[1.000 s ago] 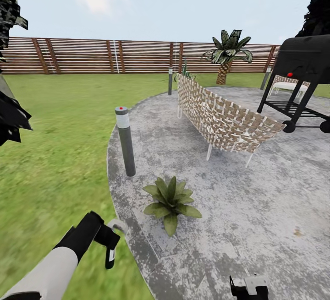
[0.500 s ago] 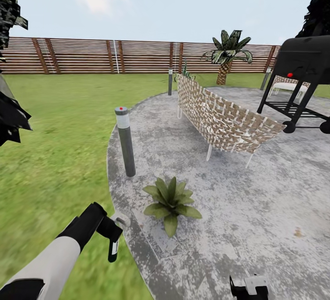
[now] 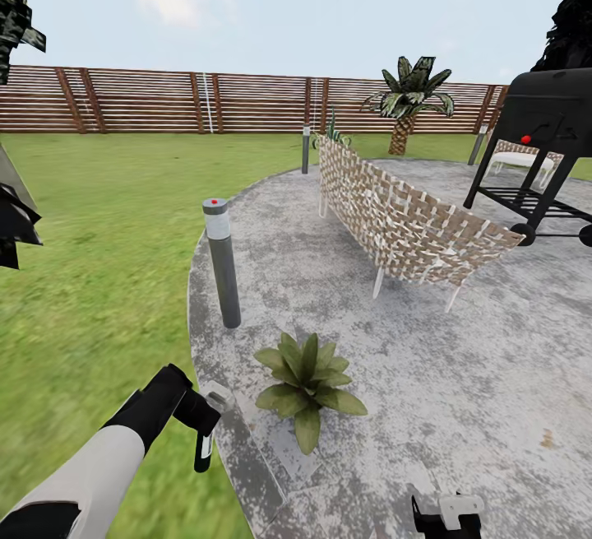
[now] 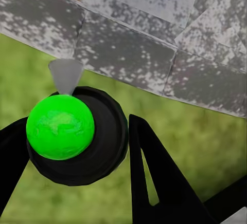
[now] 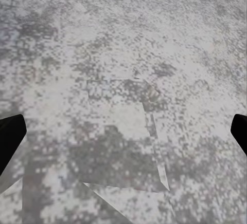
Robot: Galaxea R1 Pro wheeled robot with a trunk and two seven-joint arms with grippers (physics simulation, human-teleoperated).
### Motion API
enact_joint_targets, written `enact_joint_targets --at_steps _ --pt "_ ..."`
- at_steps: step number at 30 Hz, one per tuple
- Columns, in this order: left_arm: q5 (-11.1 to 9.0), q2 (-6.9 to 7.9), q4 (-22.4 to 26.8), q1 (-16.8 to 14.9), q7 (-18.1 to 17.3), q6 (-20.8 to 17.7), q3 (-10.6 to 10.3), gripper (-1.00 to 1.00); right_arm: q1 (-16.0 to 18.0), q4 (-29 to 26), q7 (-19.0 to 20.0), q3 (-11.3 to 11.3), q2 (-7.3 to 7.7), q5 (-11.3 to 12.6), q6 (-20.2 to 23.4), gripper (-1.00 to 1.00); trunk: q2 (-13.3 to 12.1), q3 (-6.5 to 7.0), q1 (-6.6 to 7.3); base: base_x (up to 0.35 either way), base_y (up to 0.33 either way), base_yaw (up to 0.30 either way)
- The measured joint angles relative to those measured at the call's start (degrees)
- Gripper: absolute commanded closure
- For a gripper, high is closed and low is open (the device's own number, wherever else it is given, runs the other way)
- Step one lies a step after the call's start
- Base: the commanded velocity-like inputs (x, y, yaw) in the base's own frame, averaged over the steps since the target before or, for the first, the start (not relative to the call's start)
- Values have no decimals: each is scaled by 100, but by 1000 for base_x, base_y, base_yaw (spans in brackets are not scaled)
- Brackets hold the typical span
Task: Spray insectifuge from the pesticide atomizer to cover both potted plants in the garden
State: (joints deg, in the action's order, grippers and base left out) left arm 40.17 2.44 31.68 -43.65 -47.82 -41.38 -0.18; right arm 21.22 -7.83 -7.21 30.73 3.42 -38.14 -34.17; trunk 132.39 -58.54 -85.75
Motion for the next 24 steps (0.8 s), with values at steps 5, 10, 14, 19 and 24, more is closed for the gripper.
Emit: enact_joint_targets --at_steps 5,10,14,19,24 --pt "0 2 -4 -1 0 -5 1 100 0 0 1 0 0 0 -3 -100 0 0 0 2 0 0" --pt "1 -5 -6 -2 1 -5 -10 100 -1 -1 1 0 0 3 -3 -100 0 0 0 17 12 -86" --pt "2 -4 -8 -21 -1 -7 -120 100 -1 -1 -1 0 6 8 -2 -100 0 0 0 71 56 -273" --pt "-4 11 -8 -26 -24 -13 -290 100 -1 -1 -1 0 5 8 -2 -100 0 0 0 11 9 -237" --pt "522 723 30 -5 -1270 88 -406 100 0 0 -2 -1 5 -9 -2 -100 0 0 0 16 2 -29"
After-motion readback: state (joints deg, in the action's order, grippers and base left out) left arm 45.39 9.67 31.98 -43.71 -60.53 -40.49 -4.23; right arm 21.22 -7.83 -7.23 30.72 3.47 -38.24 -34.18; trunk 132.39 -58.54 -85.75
